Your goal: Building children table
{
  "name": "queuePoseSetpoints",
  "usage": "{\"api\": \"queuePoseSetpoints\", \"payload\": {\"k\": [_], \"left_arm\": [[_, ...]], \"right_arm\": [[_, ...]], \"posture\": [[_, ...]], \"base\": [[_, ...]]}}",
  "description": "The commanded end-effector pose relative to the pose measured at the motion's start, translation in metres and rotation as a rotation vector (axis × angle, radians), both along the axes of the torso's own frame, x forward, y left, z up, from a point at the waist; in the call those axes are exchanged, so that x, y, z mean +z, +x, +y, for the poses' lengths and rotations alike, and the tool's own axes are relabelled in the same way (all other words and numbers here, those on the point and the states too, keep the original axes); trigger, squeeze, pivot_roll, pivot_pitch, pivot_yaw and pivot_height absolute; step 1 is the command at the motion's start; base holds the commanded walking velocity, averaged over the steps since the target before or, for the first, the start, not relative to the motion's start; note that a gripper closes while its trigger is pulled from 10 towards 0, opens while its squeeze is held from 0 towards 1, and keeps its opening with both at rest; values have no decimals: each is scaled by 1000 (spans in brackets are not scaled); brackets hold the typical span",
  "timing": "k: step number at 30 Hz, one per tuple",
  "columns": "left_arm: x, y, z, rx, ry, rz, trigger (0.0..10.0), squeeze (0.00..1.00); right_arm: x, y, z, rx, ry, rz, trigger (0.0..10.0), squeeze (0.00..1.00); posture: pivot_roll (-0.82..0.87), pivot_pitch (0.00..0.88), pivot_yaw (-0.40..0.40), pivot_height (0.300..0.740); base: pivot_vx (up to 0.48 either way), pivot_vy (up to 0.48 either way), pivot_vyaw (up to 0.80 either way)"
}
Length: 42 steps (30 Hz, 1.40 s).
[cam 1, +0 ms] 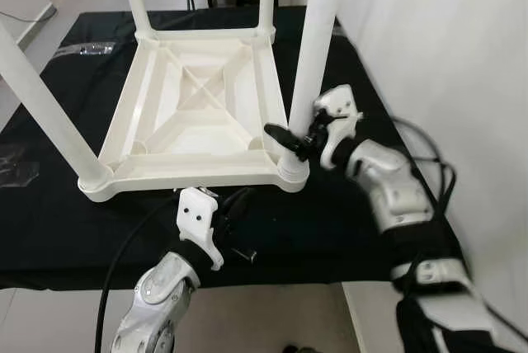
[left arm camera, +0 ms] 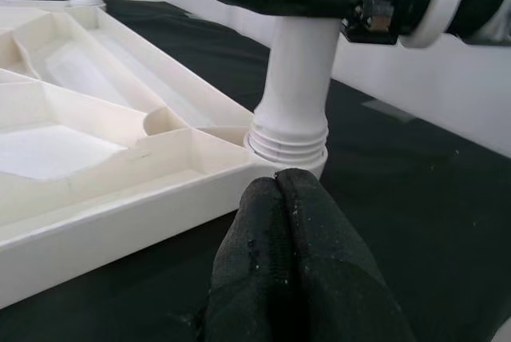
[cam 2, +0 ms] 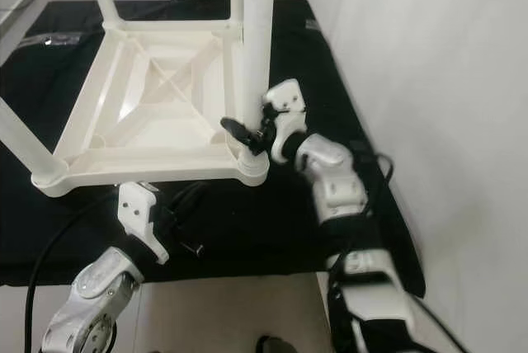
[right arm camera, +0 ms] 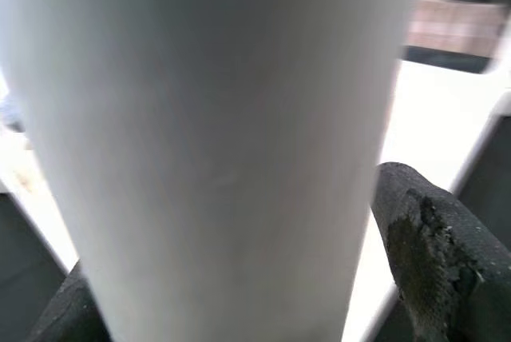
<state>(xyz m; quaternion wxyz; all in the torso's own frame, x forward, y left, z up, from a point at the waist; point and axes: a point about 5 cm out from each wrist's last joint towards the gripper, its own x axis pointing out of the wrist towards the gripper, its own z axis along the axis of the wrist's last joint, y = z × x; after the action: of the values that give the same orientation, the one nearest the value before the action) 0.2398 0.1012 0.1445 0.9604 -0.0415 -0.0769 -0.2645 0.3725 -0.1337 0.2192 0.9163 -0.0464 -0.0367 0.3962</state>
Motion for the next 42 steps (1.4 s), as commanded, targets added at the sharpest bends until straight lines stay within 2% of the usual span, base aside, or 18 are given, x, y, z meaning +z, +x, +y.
{"api": "queuePoseSetpoints", "payload": {"k": [1,3,6,7,8,16,18,21,24,27,29,30,31,32,33,35,41,42], "left_arm": [[-1,-5,1,6,43,-6,10000,0],[0,-9,2,24,93,-29,10000,0],[0,-10,2,28,108,-36,10000,0],[0,-12,3,33,115,-37,10000,0],[-1,-14,4,39,113,-37,10000,0],[-1,-14,4,45,99,-37,10000,0],[-1,-11,3,35,74,-33,10000,0],[-1,-10,3,32,65,-31,10000,0],[-1,-8,4,31,50,-25,10000,0],[-1,-8,4,31,50,-23,10000,0],[-1,-8,7,32,51,-23,10000,0],[-1,-8,7,32,51,-23,10000,0],[0,-8,7,33,51,-24,10000,0],[0,-7,8,35,52,-24,10000,0],[0,-7,8,35,52,-24,10000,0],[-1,-6,8,39,54,-25,10000,0],[-1,-3,7,41,48,-26,10000,0],[-1,-2,7,45,48,-27,10000,0]], "right_arm": [[-5,3,-5,38,11,49,10000,0],[-1,7,-7,112,13,71,10000,0],[0,8,-7,142,17,86,10000,0],[0,8,-7,176,17,93,4039,0],[0,8,-8,194,17,105,0,0],[-5,8,-13,194,15,123,0,0],[-14,7,-25,159,20,132,0,0],[-17,6,-30,144,28,130,0,0],[-26,3,-41,28,38,127,0,0],[-33,1,-41,-33,15,131,0,0],[-65,-13,-28,-498,-7,156,0,0],[-65,-13,-28,-498,-7,156,0,0],[-78,-29,-18,-610,9,187,0,0],[-88,-45,0,-622,19,205,0,0],[-88,-45,0,-622,19,205,0,0],[-84,-56,33,-424,-95,77,0,0],[-79,-38,27,-440,-47,108,0,0],[-78,-33,23,-483,-54,113,4235,0]], "posture": [[65,134,-34,740],[72,138,-36,740],[75,142,-36,740],[78,144,-38,740],[80,146,-40,740],[82,154,-40,740],[54,162,-33,740],[51,162,-32,740],[27,166,-21,740],[26,171,-23,740],[13,178,-16,740],[13,178,-16,740],[14,180,-14,740],[20,178,-11,740],[20,178,-11,740],[5,170,-5,740],[18,163,-22,740],[17,163,-22,740]], "base": [[0,0,0],[0,0,0],[0,0,0],[0,0,0],[0,0,0],[0,0,0],[0,0,0],[0,0,0],[0,0,0],[0,0,0],[0,0,0],[0,0,0],[0,0,0],[0,0,0],[0,0,0],[0,0,0],[0,0,0],[0,0,0]]}}
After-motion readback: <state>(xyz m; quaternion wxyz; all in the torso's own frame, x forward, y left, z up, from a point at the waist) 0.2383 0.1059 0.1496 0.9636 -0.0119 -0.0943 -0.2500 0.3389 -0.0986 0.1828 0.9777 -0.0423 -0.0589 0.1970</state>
